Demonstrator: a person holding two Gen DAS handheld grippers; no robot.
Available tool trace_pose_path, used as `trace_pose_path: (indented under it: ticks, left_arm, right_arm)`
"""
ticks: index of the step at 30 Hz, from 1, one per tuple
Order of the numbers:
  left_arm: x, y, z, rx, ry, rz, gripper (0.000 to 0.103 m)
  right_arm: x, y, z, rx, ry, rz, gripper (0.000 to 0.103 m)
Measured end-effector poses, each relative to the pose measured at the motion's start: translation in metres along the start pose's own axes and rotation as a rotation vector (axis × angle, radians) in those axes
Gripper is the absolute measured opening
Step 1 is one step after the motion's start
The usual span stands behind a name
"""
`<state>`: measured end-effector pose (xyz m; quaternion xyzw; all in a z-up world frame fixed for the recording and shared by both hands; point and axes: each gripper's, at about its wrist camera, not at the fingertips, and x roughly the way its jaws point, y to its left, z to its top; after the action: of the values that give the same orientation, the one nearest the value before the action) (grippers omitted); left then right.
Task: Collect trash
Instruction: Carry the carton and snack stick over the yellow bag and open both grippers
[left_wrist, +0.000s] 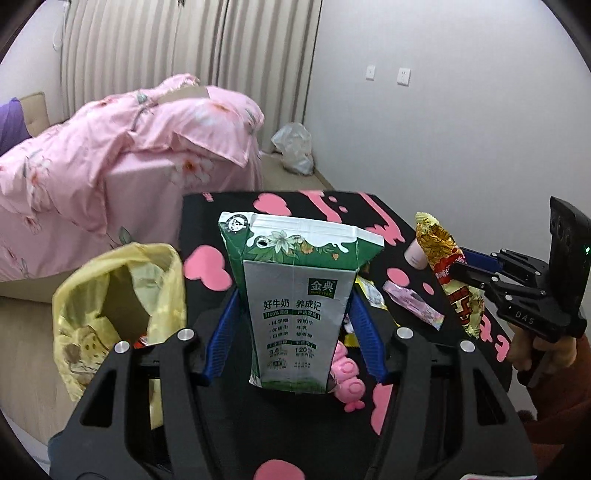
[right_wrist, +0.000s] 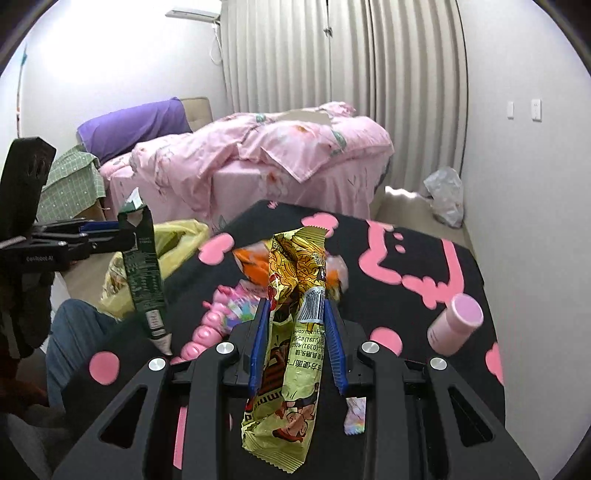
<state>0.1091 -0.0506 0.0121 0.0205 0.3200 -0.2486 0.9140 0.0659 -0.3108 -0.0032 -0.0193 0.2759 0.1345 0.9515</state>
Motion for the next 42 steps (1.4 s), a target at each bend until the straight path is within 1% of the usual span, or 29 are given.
trace_pose_path:
  ticks: [2,4,8,10,17,19,22,24,27,29,31,33,34,35,36,39,42]
  left_arm:
    - [-0.008,0.007,0.001,-0.012,-0.024,0.019,0.055]
    - [-0.018,0.022,0.004,-0.045,-0.055,0.042,0.055]
    - [-0.044,0.056,0.01,-0.116,-0.132,0.114,0.055]
    - [-0.055,0.073,0.011,-0.148,-0.164,0.153,0.055]
    - [-0.088,0.126,0.012,-0.23,-0.279,0.358,0.055]
    - [-0.091,0.142,0.008,-0.269,-0.288,0.377,0.055]
    - [-0.089,0.161,0.003,-0.319,-0.296,0.372,0.055]
    - [-0.081,0.169,-0.001,-0.337,-0.292,0.369,0.055]
    - [-0.058,0.183,-0.008,-0.356,-0.27,0.343,0.055]
    - [-0.034,0.192,-0.015,-0.362,-0.227,0.322,0.055]
    - [-0.01,0.201,-0.022,-0.359,-0.18,0.322,0.055]
    - [0.011,0.206,-0.032,-0.351,-0.12,0.36,0.055]
    - [0.02,0.208,-0.037,-0.339,-0.082,0.41,0.055]
    - [0.024,0.211,-0.043,-0.329,-0.058,0.459,0.055]
    - [0.027,0.214,-0.048,-0.329,-0.042,0.481,0.055]
    - [0.024,0.223,-0.059,-0.38,-0.029,0.476,0.055]
    - [0.016,0.231,-0.066,-0.446,-0.052,0.423,0.055]
  right_arm:
    - [0.002,0.011,0.012,-0.013,-0.028,0.02,0.029]
    - [0.005,0.021,0.022,-0.023,-0.047,0.037,0.029]
    - [0.016,0.054,0.047,-0.084,-0.097,0.088,0.029]
    - [0.023,0.067,0.057,-0.104,-0.107,0.12,0.029]
    - [0.063,0.105,0.088,-0.112,-0.108,0.238,0.029]
    - [0.079,0.118,0.096,-0.115,-0.109,0.274,0.029]
    - [0.104,0.133,0.106,-0.11,-0.102,0.32,0.029]
    - [0.121,0.141,0.112,-0.099,-0.089,0.337,0.029]
    - [0.149,0.152,0.12,-0.08,-0.067,0.373,0.029]
    - [0.163,0.157,0.123,-0.079,-0.054,0.385,0.029]
    - [0.178,0.164,0.124,-0.083,-0.041,0.411,0.029]
    - [0.191,0.171,0.123,-0.085,-0.03,0.435,0.029]
    - [0.197,0.175,0.123,-0.086,-0.026,0.445,0.029]
    - [0.2,0.177,0.122,-0.086,-0.024,0.451,0.029]
    - [0.207,0.182,0.121,-0.088,-0.022,0.466,0.029]
    - [0.223,0.192,0.119,-0.087,-0.008,0.476,0.029]
    - [0.242,0.198,0.117,-0.053,0.018,0.501,0.029]
